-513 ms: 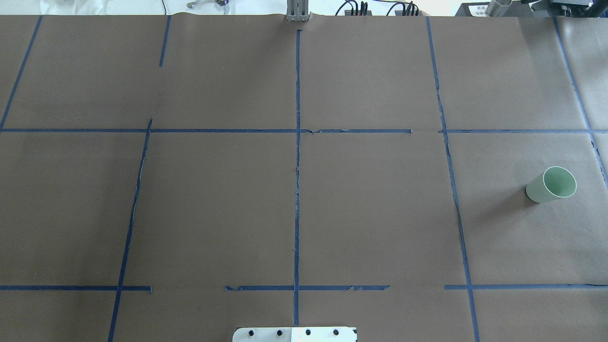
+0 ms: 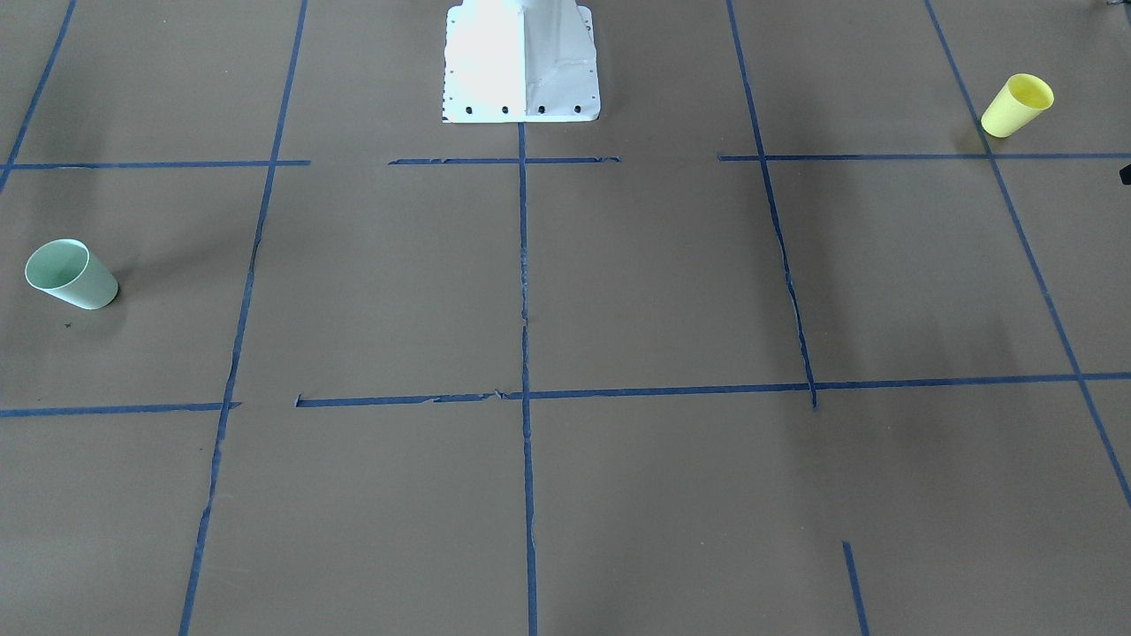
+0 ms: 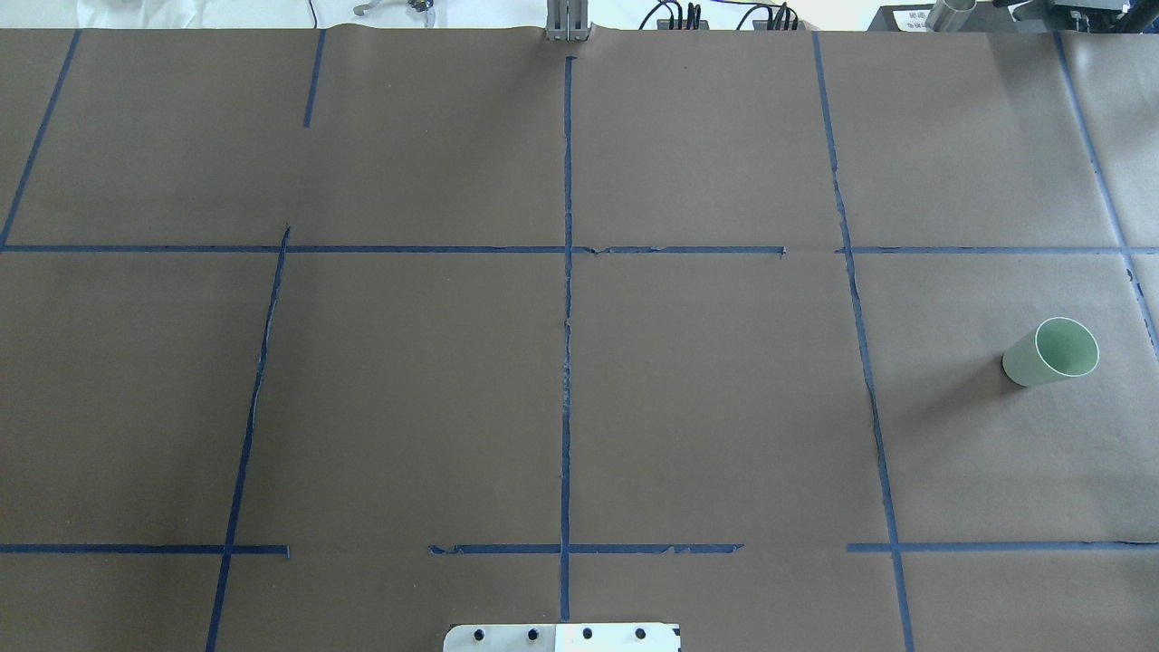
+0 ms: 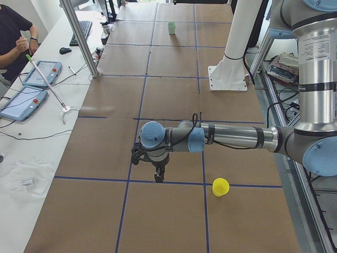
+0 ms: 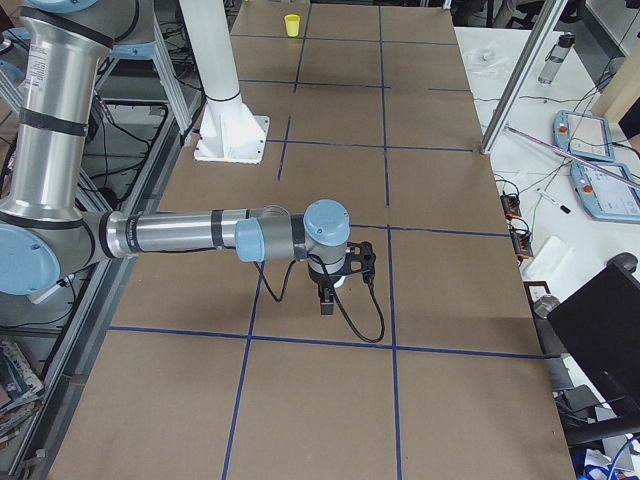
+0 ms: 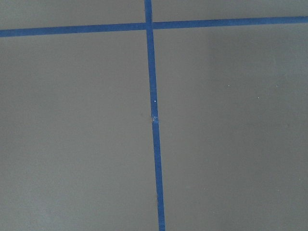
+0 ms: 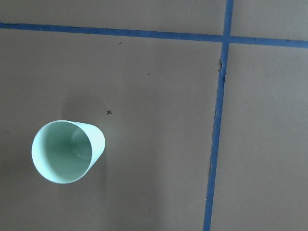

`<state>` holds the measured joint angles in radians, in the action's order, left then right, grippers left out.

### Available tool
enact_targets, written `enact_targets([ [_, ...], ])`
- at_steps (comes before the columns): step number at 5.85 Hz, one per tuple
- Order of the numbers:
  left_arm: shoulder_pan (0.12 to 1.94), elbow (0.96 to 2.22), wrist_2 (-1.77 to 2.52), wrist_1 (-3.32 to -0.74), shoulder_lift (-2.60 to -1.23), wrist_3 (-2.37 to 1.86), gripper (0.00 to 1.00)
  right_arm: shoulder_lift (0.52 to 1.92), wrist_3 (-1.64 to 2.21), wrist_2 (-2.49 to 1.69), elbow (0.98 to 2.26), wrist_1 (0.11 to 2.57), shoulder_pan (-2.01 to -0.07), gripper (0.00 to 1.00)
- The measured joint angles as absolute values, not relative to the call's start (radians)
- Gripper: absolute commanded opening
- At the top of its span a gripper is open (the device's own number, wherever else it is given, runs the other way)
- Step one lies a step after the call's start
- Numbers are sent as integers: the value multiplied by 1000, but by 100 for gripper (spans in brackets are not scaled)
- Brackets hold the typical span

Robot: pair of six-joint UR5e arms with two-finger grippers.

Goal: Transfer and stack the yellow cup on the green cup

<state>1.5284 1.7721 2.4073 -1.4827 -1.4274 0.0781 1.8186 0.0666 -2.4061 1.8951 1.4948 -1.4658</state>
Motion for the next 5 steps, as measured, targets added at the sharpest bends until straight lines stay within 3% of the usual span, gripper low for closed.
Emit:
enact_targets([
  [5, 1530, 1834, 2414, -1509, -1416, 79, 100, 1861, 71, -2436, 1888, 1327, -1438, 100],
])
